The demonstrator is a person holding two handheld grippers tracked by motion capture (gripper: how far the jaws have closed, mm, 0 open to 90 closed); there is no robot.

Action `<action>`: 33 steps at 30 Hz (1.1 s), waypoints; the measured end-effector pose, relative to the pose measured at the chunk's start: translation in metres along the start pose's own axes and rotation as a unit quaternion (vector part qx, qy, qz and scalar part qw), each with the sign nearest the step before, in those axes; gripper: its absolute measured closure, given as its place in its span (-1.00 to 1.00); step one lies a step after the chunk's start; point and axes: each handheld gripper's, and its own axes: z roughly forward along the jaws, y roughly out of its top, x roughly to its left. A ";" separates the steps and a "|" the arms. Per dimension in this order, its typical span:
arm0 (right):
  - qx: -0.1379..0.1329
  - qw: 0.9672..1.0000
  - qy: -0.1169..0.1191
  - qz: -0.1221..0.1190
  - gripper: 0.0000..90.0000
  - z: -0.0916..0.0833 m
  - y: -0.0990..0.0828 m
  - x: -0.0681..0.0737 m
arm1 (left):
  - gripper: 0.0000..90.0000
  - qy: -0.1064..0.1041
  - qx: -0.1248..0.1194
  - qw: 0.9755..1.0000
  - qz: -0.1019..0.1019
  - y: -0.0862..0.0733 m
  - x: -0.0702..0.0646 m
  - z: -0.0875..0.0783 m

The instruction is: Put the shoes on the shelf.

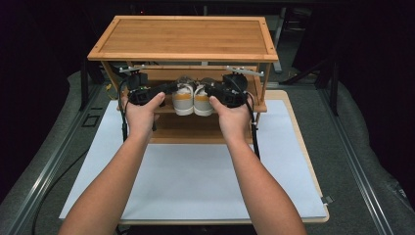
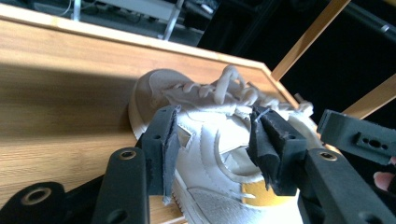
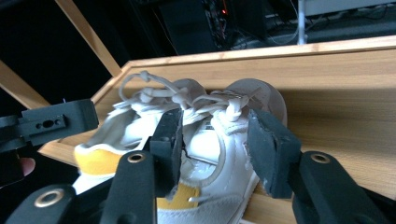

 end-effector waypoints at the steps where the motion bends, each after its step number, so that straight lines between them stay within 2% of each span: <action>1: -0.002 1.000 -0.001 -0.002 0.30 -0.005 -0.001 -0.001 | 0.20 0.001 -0.001 1.000 0.004 0.000 0.000 -0.002; 3: -0.007 1.000 0.002 -0.002 0.33 -0.006 -0.002 -0.001 | 0.25 -0.003 -0.003 1.000 0.004 0.000 -0.001 -0.004; 4: -0.004 1.000 0.002 -0.006 0.38 -0.008 -0.002 -0.001 | 0.25 0.001 -0.002 1.000 0.013 0.000 -0.002 -0.007; 6: -0.010 1.000 0.002 -0.015 0.45 -0.012 -0.002 -0.002 | 0.31 -0.001 -0.005 1.000 0.012 -0.001 -0.001 -0.010; 12: -0.014 1.000 -0.004 -0.012 0.53 -0.019 -0.004 -0.011 | 0.47 0.008 -0.006 1.000 0.009 -0.002 0.008 -0.017; 13: -0.015 1.000 -0.007 -0.010 0.60 -0.019 -0.005 -0.015 | 0.53 0.012 -0.004 1.000 0.007 -0.004 0.011 -0.017; 15: -0.011 1.000 -0.008 -0.009 0.62 -0.019 -0.006 -0.017 | 0.58 0.015 0.001 1.000 0.012 -0.004 0.013 -0.018; 16: -0.002 1.000 -0.012 -0.006 0.65 -0.017 -0.009 -0.022 | 0.62 0.016 0.000 1.000 0.010 -0.006 0.015 -0.017; 19: 0.002 1.000 -0.016 -0.003 0.70 -0.011 -0.014 -0.027 | 0.71 0.020 0.010 1.000 0.014 -0.010 0.020 -0.015; 23: 0.007 1.000 -0.013 0.001 0.76 -0.006 -0.018 -0.029 | 0.81 0.021 0.021 0.999 0.015 -0.013 0.024 -0.011; 25: 0.021 1.000 -0.011 -0.002 0.79 -0.005 -0.020 -0.029 | 0.83 0.016 0.021 1.000 0.012 -0.015 0.025 -0.009; 27: 0.018 1.000 -0.016 0.000 0.81 0.000 -0.022 -0.029 | 0.85 0.014 0.025 1.000 0.011 -0.017 0.026 -0.005; 30: 0.016 1.000 0.000 0.018 0.83 0.003 -0.025 -0.031 | 0.88 0.006 0.029 1.000 0.006 -0.019 0.027 -0.002; 31: 0.021 1.000 -0.006 0.017 0.84 0.003 -0.025 -0.031 | 0.89 0.006 0.030 1.000 0.003 -0.021 0.028 0.000; 33: 0.019 1.000 -0.003 0.013 0.85 0.005 -0.027 -0.031 | 0.91 0.005 0.034 0.999 0.005 -0.022 0.028 0.002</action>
